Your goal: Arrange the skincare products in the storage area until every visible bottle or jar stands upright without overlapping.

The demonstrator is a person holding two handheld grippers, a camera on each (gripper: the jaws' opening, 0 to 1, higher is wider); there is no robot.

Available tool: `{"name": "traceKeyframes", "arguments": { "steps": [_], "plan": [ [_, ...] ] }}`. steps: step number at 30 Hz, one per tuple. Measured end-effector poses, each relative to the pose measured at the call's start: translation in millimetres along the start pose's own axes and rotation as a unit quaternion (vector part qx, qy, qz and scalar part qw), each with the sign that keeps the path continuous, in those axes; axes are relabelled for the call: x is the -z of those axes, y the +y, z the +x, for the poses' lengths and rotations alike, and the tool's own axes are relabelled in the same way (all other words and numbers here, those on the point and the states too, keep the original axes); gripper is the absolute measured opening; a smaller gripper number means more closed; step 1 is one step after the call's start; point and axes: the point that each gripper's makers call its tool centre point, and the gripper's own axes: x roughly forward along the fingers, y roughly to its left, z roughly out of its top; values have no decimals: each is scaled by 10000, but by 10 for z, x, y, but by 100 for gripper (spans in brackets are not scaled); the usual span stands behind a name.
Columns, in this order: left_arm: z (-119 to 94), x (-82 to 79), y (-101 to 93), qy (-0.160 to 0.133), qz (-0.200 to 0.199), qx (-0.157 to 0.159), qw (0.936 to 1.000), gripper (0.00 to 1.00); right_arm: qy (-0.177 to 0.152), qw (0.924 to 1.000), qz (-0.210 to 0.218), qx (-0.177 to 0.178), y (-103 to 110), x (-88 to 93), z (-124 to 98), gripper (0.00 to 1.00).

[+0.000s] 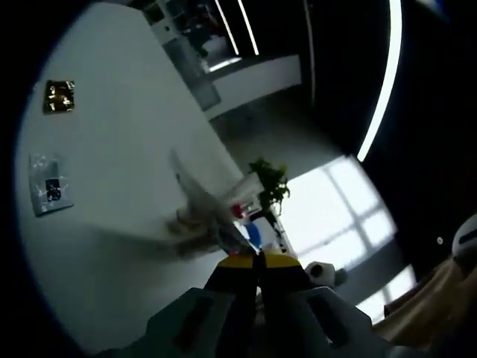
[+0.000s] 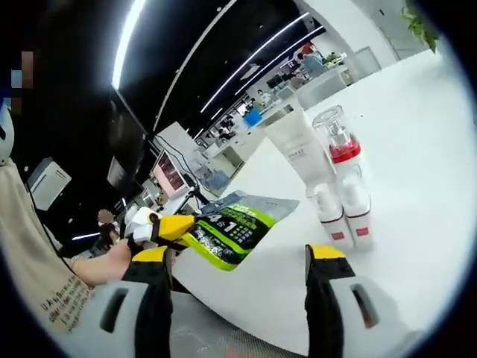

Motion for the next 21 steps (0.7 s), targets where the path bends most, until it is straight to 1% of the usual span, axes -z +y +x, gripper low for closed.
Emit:
{"name": "traceKeyframes", "arguments": {
  "steps": [1, 4, 6, 7, 8, 11, 13, 17, 21],
  "plan": [
    [11, 13, 29, 31, 6, -36, 10000, 0, 37, 9999, -131, 75, -34, 3, -20, 75],
    [32, 41, 80, 91, 30, -104, 9999, 0, 74, 9995, -223, 212, -95, 0, -61, 79],
    [49, 59, 117, 138, 51, -153, 9998, 0, 139, 9983, -354, 440, -187, 5, -105, 83],
    [59, 71, 144, 180, 91, -190, 9996, 0, 166, 9977, -431, 498, -209, 5, -120, 86],
    [66, 78, 160, 199, 106, -210, 9995, 0, 213, 9963, -566, 608, -247, 4, -147, 89],
    [93, 94, 218, 268, 157, -282, 9991, 0, 324, 9937, -783, 733, -308, 20, -193, 93],
    [109, 103, 254, 308, 188, -325, 9988, 0, 343, 9934, -786, 760, -334, 27, -219, 94],
    [133, 125, 335, 385, 234, -429, 9981, 0, 276, 9929, -693, 924, -426, -5, -282, 96],
    [149, 140, 414, 431, 271, -517, 9974, 0, 250, 9910, -751, 1082, -487, -40, -329, 98]
  ]
}}
